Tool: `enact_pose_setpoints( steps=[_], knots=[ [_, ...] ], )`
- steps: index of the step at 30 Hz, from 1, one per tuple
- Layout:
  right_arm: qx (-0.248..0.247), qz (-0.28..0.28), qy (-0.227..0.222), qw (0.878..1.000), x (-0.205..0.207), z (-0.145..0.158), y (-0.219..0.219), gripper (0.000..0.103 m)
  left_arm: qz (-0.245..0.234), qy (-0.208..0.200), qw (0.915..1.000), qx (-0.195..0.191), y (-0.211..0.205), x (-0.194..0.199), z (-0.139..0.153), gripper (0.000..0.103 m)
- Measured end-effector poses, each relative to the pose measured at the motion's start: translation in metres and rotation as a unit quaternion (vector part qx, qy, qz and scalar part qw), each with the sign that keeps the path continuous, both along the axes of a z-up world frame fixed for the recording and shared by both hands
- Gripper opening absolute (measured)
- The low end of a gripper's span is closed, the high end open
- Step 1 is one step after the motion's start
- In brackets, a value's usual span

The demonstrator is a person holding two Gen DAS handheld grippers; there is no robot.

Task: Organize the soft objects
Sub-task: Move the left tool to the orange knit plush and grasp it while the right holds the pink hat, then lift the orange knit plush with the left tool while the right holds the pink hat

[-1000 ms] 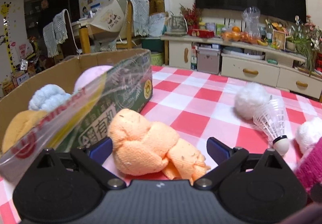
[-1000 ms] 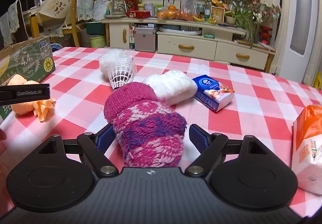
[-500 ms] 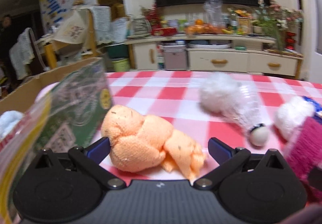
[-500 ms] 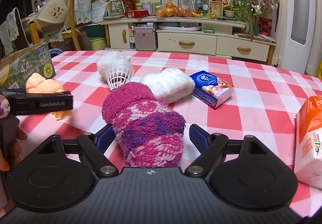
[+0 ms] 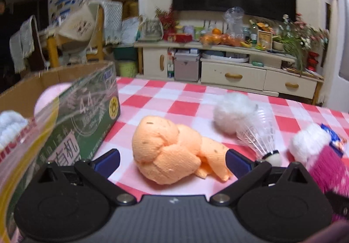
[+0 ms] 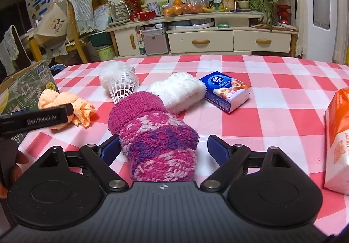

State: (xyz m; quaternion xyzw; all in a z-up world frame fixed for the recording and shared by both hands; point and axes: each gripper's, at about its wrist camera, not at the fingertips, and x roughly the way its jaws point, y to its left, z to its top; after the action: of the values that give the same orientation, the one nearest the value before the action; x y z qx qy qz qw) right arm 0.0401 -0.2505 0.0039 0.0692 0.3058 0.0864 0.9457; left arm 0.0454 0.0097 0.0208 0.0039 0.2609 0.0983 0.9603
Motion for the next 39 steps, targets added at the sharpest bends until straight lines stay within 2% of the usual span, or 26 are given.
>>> enact_pose_setpoints(
  steps=[5,10,18,20,21,25,33,39],
  knots=[
    [0.014,0.010,0.011,1.000,0.003,-0.003,-0.001,0.103,0.013,0.022,0.9989,-0.041,0.012,0.018,-0.004,0.102],
    [0.025,0.018,0.018,0.999,0.007,-0.006,-0.001,0.103,0.009,0.036,0.9987,-0.035,0.013,0.037,-0.005,0.102],
    [0.026,0.021,0.015,0.999,0.010,-0.008,0.003,0.103,0.012,0.058,0.9975,-0.039,0.020,0.055,-0.014,0.084],
    [0.034,0.024,0.015,0.999,0.009,-0.008,0.002,0.099,0.010,0.060,0.9978,-0.028,0.017,0.055,-0.015,0.077],
    [0.038,0.026,0.014,0.999,0.009,-0.007,0.002,0.093,0.008,0.059,0.9979,-0.023,0.016,0.055,-0.015,0.076],
    [0.029,0.030,0.010,0.999,0.007,-0.006,0.004,0.089,0.002,0.058,0.9983,-0.011,0.012,0.050,-0.012,0.071],
    [0.024,0.018,0.001,1.000,0.006,-0.004,0.002,0.088,-0.033,0.051,0.9979,-0.021,0.001,0.031,0.001,0.070],
    [0.011,0.012,-0.005,1.000,0.005,-0.004,0.004,0.087,-0.053,0.048,0.9965,-0.042,0.000,0.012,0.019,0.070]
  ],
)
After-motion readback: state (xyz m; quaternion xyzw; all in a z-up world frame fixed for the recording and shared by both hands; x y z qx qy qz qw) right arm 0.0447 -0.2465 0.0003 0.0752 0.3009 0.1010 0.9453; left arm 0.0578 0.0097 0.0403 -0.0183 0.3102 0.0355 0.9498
